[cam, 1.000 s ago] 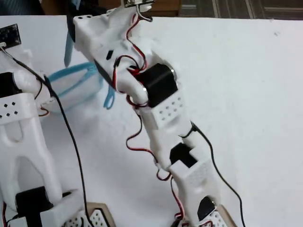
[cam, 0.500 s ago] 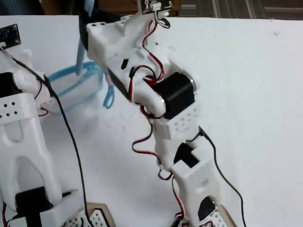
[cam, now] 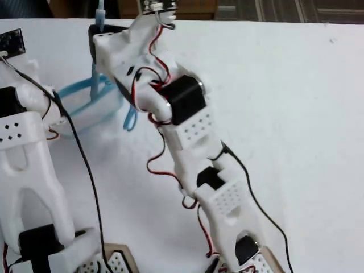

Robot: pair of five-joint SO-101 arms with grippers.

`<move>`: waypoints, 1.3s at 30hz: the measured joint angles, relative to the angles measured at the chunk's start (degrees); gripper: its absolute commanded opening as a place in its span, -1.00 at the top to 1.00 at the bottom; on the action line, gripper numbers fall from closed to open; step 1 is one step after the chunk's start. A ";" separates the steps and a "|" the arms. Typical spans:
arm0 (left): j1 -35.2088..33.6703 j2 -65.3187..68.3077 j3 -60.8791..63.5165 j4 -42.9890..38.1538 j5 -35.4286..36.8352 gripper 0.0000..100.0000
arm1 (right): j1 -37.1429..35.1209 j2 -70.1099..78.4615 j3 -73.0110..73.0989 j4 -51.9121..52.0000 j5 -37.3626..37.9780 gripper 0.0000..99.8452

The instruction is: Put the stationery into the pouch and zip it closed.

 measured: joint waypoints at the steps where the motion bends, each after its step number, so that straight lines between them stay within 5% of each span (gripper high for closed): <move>1: 0.00 0.00 0.00 0.00 0.00 0.95 | 0.09 0.44 0.00 0.00 0.00 0.97; 8: 0.00 0.00 0.00 0.00 0.00 0.95 | -4.22 0.70 -0.79 7.38 6.07 0.90; 17: 0.00 0.00 0.00 0.00 0.00 0.95 | -6.51 0.79 -0.53 16.09 9.49 0.13; 23: 0.00 0.00 0.00 0.00 0.00 0.95 | -5.89 -4.48 -0.53 16.18 9.49 0.20; 29: 0.00 0.00 0.00 0.00 0.00 0.95 | 2.90 -5.98 -0.09 16.70 10.73 0.31; 39: 0.00 0.00 0.00 0.00 0.00 0.95 | 10.02 -4.48 17.49 16.79 29.27 0.33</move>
